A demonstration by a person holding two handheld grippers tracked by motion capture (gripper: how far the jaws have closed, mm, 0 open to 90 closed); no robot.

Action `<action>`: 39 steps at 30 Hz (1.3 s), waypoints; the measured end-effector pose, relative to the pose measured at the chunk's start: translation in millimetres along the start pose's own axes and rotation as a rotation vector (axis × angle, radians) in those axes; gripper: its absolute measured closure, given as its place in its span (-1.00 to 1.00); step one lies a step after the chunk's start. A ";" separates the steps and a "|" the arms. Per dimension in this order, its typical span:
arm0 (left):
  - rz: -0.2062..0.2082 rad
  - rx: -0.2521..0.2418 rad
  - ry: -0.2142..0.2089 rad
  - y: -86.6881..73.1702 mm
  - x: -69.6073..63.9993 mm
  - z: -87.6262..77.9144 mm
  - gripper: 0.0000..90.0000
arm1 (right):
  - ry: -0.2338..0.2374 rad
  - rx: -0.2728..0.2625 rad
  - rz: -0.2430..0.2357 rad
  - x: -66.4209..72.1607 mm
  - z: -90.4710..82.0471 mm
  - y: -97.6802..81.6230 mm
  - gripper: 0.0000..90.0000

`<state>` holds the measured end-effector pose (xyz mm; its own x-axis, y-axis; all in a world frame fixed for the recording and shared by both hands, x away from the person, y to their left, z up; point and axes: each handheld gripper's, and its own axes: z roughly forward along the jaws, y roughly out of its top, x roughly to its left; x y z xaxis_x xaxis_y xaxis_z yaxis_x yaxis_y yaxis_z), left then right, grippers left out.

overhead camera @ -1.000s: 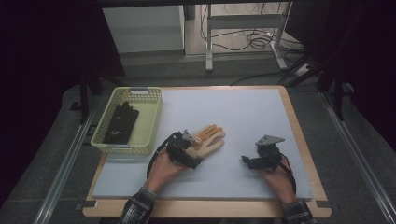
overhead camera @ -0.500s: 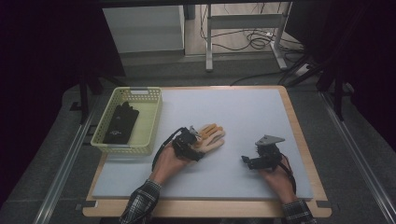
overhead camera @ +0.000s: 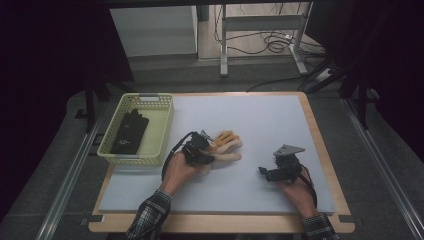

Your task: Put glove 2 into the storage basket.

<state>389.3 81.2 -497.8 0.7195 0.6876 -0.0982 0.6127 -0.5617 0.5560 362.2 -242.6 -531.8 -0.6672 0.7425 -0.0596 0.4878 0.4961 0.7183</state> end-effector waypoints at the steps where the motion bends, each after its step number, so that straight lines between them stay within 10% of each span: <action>1: -0.012 -0.010 0.004 2.0 2.0 -3.5 0.49 | 0.000 0.000 -0.001 0.0 0.0 0.0 -0.70; 21: -0.195 -0.093 0.136 24.6 62.2 -81.6 0.43 | -0.001 -0.002 -0.002 0.0 0.1 -0.1 -0.70; 39: -0.410 -0.135 0.363 -16.0 141.5 -145.3 0.42 | -0.001 -0.004 -0.002 0.0 0.2 -0.1 -0.70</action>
<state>433.8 254.3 -400.7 0.2583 0.9647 -0.0516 0.7540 -0.1679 0.6350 362.3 -242.5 -532.1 -0.6680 0.7416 -0.0616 0.4843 0.4961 0.7207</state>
